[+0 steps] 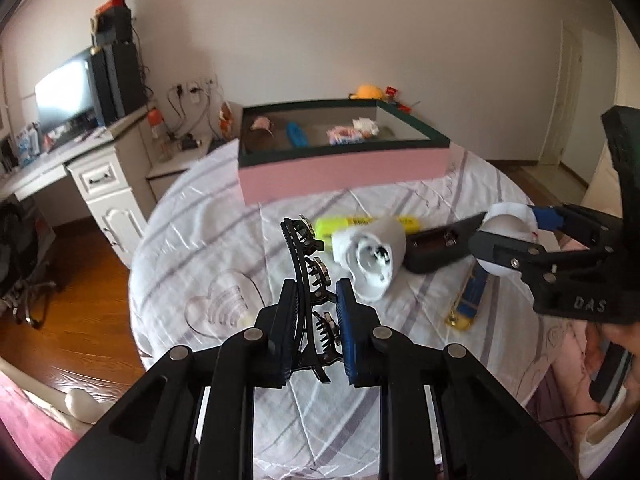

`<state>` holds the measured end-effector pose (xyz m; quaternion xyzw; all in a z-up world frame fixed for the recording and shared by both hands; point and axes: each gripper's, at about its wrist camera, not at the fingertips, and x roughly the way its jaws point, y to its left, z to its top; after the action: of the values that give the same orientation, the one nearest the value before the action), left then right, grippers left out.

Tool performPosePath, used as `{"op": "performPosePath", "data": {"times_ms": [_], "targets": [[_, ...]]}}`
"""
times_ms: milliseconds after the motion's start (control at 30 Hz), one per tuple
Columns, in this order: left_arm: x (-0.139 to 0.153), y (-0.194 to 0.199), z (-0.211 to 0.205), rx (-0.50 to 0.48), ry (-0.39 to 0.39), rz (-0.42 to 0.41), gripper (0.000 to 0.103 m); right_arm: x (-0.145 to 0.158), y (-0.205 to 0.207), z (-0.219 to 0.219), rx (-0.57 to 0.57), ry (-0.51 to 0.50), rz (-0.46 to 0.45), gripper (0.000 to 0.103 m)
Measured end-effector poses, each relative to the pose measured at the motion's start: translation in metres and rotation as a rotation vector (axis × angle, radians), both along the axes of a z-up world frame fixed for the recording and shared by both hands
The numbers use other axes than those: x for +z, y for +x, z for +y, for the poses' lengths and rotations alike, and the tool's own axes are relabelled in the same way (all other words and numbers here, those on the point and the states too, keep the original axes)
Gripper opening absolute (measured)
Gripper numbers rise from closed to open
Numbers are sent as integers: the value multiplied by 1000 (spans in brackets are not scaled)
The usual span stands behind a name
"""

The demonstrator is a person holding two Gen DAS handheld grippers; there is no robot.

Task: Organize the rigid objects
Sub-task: 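Carry the hair clip and astronaut figure into the pink box and release both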

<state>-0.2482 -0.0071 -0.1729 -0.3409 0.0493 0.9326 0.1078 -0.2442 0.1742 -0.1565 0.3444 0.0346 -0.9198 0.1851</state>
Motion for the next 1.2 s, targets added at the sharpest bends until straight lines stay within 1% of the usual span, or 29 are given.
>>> {"op": "performPosePath", "data": {"times_ms": [267,600,733,967,1067,1133,1200], "targets": [[29,-1,13,-1,-17,70,19,26,-2,4,1,5,56,75],[64,-15,28,-4,-22,142,19,52,-14,7,1,13,116,75],[75,-29,34,0,-31,166,19,60,-21,9,-2,17,128,75],[97,-59,39,4,-44,208,19,75,-47,13,1,28,149,75],[102,-74,40,-6,-49,212,19,81,-61,14,11,31,155,76],[106,-88,41,-19,-39,206,19,85,-70,14,17,37,156,75],[108,-103,41,-24,-45,201,19,88,-85,13,26,35,152,75]]}}
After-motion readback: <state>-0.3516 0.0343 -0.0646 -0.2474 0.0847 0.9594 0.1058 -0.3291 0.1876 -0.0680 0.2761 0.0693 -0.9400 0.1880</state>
